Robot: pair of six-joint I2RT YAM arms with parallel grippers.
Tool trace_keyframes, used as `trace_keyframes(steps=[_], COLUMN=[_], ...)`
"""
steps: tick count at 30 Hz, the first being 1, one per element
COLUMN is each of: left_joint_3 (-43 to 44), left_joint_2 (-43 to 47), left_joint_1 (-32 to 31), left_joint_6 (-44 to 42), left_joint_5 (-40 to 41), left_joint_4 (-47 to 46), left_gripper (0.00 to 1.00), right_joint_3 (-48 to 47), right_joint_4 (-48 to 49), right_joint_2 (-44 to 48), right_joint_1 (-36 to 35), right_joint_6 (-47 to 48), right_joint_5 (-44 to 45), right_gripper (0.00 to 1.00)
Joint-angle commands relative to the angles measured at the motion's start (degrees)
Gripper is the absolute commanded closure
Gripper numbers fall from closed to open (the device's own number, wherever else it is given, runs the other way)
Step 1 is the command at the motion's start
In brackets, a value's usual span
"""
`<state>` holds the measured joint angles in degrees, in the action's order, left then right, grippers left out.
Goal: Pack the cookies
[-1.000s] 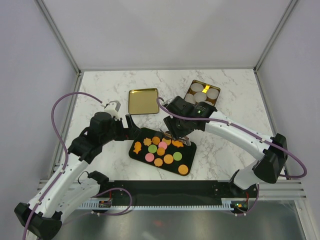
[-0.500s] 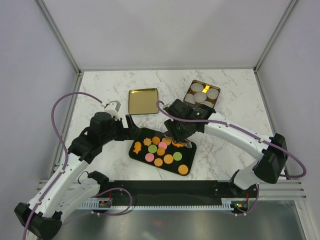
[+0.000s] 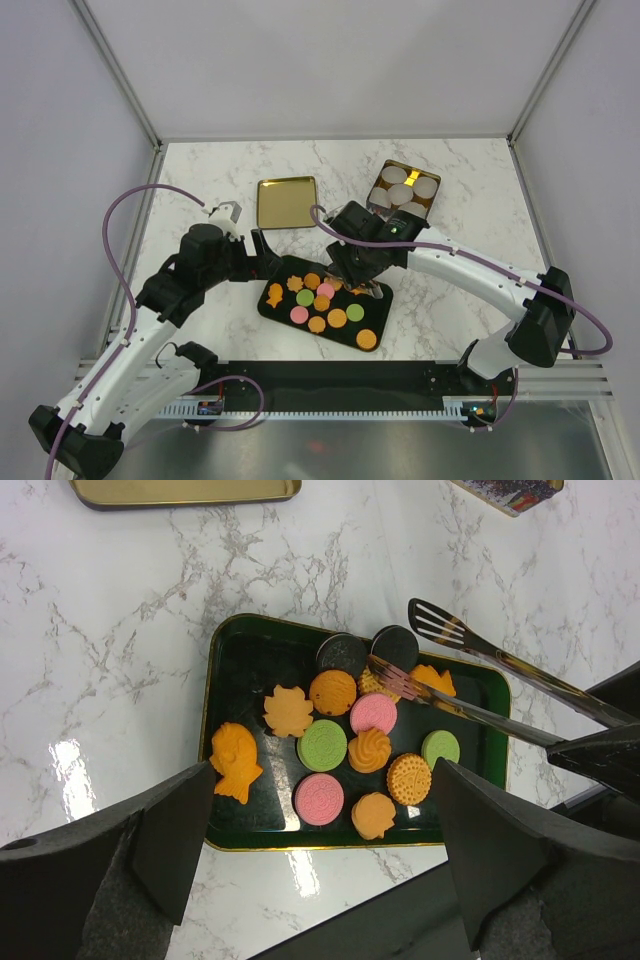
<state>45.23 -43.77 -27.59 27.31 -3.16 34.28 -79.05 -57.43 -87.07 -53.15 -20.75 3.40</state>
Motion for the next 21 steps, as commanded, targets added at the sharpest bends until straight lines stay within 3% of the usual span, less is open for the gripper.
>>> trace_keyframes(steps=[1,11,21], left_joint_3=[0.6,0.6,0.5], left_joint_2=[0.5,0.6,0.7], left_joint_1=[0.1,0.1,0.1], left_joint_6=[-2.0,-2.0,-2.0], left_joint_5=[-0.8,-1.0,-1.0], left_joint_4=[0.2,0.2,0.3], left_gripper=[0.02,0.02,0.02], right_joint_3=[0.6,1.1,0.5], right_joint_4=[1.0,1.4,1.4], right_joint_2=[0.3,0.2,0.8], right_joint_1=[-0.3,-0.3,-0.3], right_joint_6=[0.0,-0.1,-0.3], right_joint_5=[1.3,1.1,0.8], right_gripper=[0.43,0.44,0.58])
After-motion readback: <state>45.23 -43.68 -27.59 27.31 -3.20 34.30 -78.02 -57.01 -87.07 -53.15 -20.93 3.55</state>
